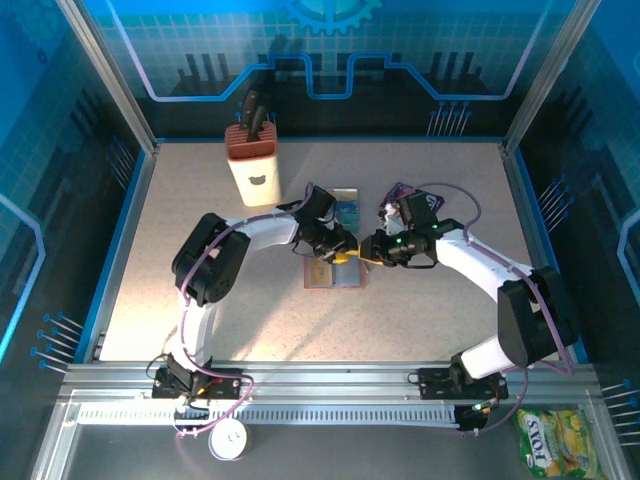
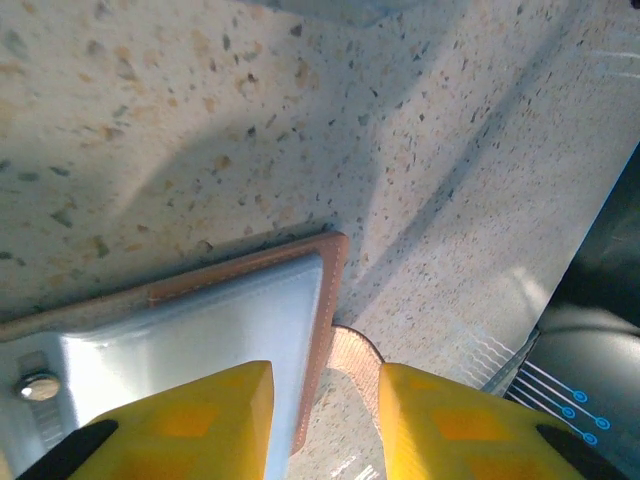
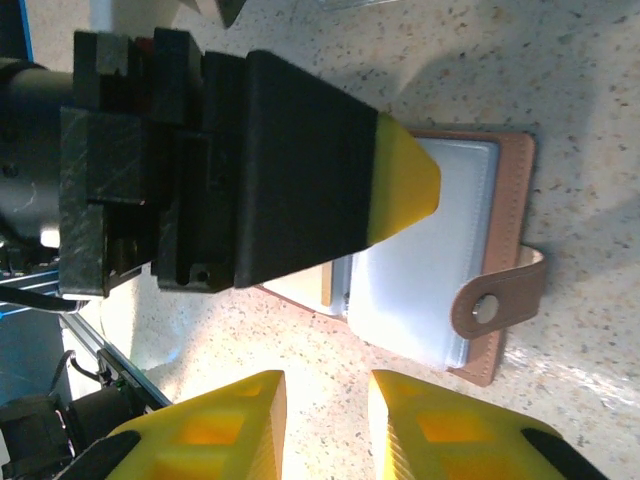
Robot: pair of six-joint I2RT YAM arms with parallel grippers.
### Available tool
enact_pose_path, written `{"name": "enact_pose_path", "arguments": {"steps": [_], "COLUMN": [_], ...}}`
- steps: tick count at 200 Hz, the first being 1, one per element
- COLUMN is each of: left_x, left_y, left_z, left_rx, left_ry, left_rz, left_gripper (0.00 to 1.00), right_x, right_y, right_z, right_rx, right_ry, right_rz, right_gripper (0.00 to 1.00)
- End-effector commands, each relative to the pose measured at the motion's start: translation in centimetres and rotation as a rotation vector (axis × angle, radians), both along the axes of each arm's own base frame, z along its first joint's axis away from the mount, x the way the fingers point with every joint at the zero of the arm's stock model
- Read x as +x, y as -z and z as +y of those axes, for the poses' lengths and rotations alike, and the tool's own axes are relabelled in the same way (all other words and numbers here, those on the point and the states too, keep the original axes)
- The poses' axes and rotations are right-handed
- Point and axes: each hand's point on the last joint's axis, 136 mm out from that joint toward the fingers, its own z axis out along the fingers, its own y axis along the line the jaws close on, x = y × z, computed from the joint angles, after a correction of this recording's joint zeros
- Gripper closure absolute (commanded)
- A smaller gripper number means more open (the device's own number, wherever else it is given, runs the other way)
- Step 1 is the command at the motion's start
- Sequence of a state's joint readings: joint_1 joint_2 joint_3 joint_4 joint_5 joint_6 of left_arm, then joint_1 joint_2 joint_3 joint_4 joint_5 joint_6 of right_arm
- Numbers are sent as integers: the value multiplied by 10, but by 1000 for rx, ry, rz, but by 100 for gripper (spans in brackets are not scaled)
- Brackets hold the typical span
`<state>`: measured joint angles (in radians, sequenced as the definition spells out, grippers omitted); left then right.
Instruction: Take the credit cards out of the card holder
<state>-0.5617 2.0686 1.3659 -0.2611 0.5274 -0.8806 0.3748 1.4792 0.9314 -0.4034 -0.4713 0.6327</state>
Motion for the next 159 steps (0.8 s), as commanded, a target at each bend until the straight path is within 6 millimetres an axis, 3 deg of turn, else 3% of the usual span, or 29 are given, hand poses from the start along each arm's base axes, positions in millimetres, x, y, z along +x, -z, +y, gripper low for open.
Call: {"name": "enact_pose_path", "arguments": {"steps": [1,62,122,159], "left_x": [8,4,-2,-12], "left_y": [-32,-41,-45,-36], "left_z": [8,41,78,93], "left_rx": [-9,20,33,23], "left_ry": [-4,-61,-159,-205], "left_rz": [-66,-90,-126,-102], "left_gripper": [66,67,70,71], "right_x": [-1,-8,-2,4], "right_y": [-8,0,12,19], "right_z": [9,28,58,75], "right_rx": [1,8,30,55], "right_ry": [-7,-46,-103,-122], "right_rz": [-8,17,47,63], "right_gripper": [71,71,71,71]}}
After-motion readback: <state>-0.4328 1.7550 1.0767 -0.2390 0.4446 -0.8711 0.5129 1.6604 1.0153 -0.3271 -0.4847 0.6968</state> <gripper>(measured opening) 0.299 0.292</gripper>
